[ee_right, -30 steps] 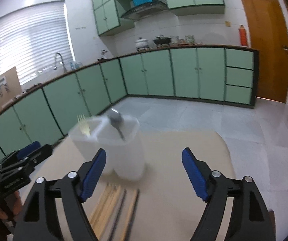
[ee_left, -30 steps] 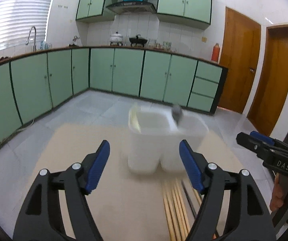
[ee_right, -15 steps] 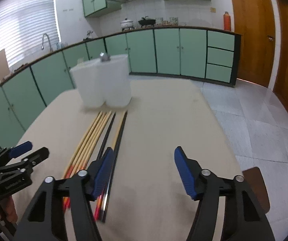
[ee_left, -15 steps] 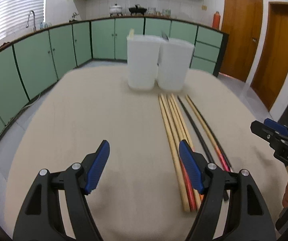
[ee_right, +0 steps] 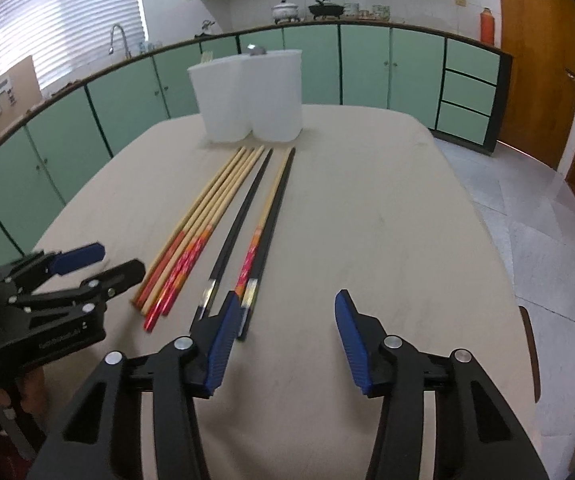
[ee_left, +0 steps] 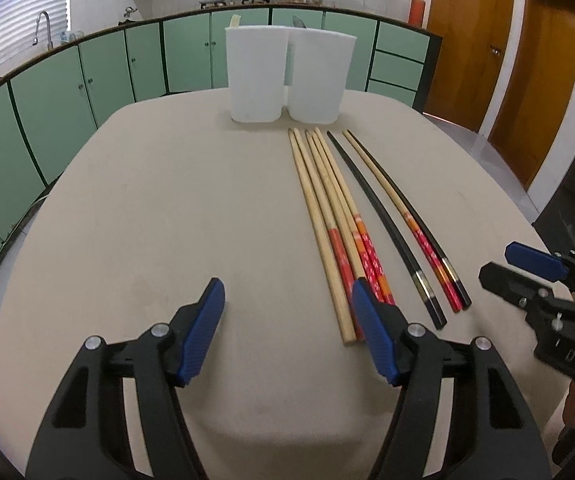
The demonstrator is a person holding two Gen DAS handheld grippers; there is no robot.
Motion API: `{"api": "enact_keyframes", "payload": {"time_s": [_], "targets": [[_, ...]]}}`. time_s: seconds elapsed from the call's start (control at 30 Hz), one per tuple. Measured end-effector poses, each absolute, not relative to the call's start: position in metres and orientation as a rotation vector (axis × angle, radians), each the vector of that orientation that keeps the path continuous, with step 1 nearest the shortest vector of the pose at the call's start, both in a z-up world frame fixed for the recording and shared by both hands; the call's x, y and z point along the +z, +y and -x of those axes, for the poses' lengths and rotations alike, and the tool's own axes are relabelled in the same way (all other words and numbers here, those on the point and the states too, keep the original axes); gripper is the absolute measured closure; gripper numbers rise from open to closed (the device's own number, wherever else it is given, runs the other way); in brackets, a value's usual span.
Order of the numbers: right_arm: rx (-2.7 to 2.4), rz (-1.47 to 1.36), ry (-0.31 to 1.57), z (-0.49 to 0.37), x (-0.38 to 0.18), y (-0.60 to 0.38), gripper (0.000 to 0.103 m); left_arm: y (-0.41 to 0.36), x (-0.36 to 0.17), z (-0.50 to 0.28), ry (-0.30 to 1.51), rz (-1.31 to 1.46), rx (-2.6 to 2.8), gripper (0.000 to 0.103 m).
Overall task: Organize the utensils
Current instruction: 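Grasp a plain wooden chopstick with the left tool while the right tool grasps a black chopstick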
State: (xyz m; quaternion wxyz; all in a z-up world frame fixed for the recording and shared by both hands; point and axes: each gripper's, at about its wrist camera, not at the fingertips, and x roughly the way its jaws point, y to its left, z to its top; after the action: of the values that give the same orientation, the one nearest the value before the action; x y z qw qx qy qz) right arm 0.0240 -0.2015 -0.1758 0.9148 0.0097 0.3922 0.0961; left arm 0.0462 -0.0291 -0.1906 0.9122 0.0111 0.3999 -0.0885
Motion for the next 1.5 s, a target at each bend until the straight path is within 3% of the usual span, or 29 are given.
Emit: {"api": "enact_keyframes", "payload": {"time_s": [0.63, 0.77, 0.83, 0.9, 1.1, 1.5], "targets": [[0.152, -0.015, 0.85, -0.028, -0.187, -0.207, 0.058, -0.028, -0.191, -0.046, 0.846, -0.021, -0.164, 0.039], [0.174, -0.018, 0.847, -0.025, -0.186, -0.206, 0.061, -0.031, -0.191, -0.045, 0.851, -0.024, -0.173, 0.041], [0.19, -0.019, 0.856, -0.025, -0.189, -0.204, 0.069, -0.031, -0.192, -0.045, 0.852, -0.029, -0.177, 0.045], [0.196, -0.023, 0.86, -0.025, -0.191, -0.202, 0.071, -0.033, -0.191, -0.045, 0.851, -0.035, -0.185, 0.049], [0.194, -0.032, 0.857, -0.025, -0.189, -0.202, 0.072, -0.033, -0.194, -0.042, 0.856, -0.055, -0.175, 0.055], [0.208, -0.04, 0.859, -0.024, -0.191, -0.2, 0.073, -0.026, -0.194, -0.04, 0.862, -0.04, -0.16, 0.054]]}}
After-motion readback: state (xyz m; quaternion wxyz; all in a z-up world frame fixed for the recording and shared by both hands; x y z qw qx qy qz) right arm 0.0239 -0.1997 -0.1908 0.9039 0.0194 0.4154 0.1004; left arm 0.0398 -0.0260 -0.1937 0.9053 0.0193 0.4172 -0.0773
